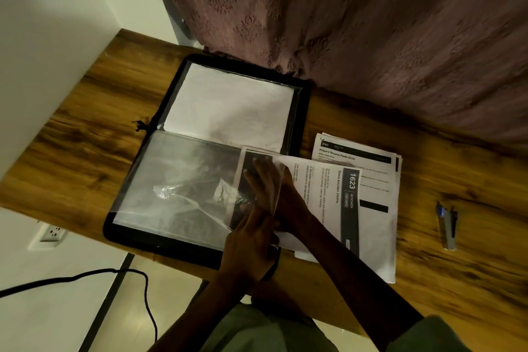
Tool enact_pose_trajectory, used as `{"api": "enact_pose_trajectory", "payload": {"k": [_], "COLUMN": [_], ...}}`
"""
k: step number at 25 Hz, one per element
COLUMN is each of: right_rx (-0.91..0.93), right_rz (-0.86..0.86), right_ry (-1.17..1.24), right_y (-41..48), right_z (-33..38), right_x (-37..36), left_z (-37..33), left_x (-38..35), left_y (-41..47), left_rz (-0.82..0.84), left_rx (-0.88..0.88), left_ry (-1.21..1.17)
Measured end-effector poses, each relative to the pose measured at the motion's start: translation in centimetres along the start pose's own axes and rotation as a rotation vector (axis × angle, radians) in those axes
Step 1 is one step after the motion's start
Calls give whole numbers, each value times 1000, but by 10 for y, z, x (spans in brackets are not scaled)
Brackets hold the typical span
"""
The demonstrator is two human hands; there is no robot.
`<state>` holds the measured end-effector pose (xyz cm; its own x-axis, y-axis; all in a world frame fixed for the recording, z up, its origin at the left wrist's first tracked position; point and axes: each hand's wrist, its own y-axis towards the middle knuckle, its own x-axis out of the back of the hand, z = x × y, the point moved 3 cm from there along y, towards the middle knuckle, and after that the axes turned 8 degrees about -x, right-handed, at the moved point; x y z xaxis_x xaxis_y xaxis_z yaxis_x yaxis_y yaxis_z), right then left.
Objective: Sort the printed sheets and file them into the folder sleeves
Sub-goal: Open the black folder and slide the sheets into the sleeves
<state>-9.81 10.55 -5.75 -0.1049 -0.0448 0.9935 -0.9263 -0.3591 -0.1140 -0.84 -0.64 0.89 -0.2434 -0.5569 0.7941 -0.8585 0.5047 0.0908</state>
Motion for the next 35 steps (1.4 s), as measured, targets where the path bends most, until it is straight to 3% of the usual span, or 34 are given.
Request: {"api": "enact_pose_trajectory", "payload": {"k": [3,6,8,10,16,20,27,35], "right_rx": [-207,-741,-1052,-1157,-1317,-1235,-1202,-1048], "right_rz": [-74,-175,-135,-57,-56,28,-36,65], "right_ry": [77,178,292,395,806,913,1276,1324], "right_y": [-45,-96,-118,-127,-124,-128,-111,-72], "right_z": [-29,-80,-94,-93,-96,-108,-67,-14], "right_x": [14,27,32,36,38,27,37,42], "left_z": [3,3,7,12,10,10,5,5], "left_x": [-1,-5,-10,-16,-17,-14,-10,-6], "left_y": [-1,-2,-2,-4,-2,-5,-5,-8], "left_rz": [33,61,92,115,134,175,210,226], "left_rx": [43,109,176,207,282,314,329,330], "left_ry": [18,85,99,95,49,42,73,78]}}
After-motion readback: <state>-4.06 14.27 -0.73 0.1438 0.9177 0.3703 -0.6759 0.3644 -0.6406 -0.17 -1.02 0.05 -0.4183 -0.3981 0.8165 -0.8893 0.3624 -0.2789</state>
